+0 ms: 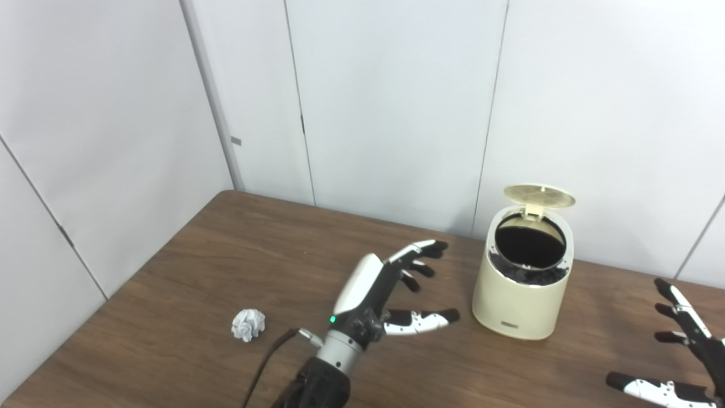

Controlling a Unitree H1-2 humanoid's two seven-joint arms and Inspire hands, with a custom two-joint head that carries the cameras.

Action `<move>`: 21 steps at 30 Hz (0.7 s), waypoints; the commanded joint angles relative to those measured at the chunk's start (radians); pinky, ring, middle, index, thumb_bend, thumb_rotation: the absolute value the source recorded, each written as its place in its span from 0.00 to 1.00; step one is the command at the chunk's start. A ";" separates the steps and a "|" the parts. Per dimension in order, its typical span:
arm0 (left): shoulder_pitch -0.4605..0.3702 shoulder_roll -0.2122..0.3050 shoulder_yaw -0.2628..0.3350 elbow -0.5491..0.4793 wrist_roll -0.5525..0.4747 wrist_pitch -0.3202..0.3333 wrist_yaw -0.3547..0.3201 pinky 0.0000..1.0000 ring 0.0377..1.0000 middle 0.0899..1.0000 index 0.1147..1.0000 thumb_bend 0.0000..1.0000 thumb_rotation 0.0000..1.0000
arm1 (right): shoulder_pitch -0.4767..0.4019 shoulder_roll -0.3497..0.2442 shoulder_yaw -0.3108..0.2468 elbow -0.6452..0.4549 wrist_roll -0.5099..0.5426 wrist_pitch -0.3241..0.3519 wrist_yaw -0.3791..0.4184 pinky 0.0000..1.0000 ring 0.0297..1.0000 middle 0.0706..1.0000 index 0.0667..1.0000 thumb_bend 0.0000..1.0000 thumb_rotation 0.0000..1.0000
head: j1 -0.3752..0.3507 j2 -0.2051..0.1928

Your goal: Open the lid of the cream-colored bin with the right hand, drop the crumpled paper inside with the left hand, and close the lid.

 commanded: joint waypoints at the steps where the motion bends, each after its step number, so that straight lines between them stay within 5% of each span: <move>1: -0.012 0.060 0.013 -0.088 0.069 0.032 -0.033 0.55 0.66 0.73 0.74 0.70 0.15 | -0.032 -0.010 -0.007 -0.036 -0.010 -0.008 -0.012 0.73 0.92 0.98 0.99 0.90 0.43 | 0.000 0.000; 9: 0.015 0.312 0.067 -0.237 0.139 0.129 -0.264 0.50 0.60 0.67 0.68 0.80 0.00 | -0.029 -0.017 -0.013 -0.024 -0.005 -0.036 -0.012 0.80 0.95 1.00 1.00 0.88 0.46 | 0.002 0.004; 21: 0.077 0.492 0.182 -0.314 0.223 0.203 -0.422 0.49 0.61 0.67 0.67 0.87 0.00 | -0.039 -0.031 -0.024 -0.012 0.015 -0.048 -0.010 0.75 0.94 1.00 1.00 0.88 0.51 | 0.010 0.006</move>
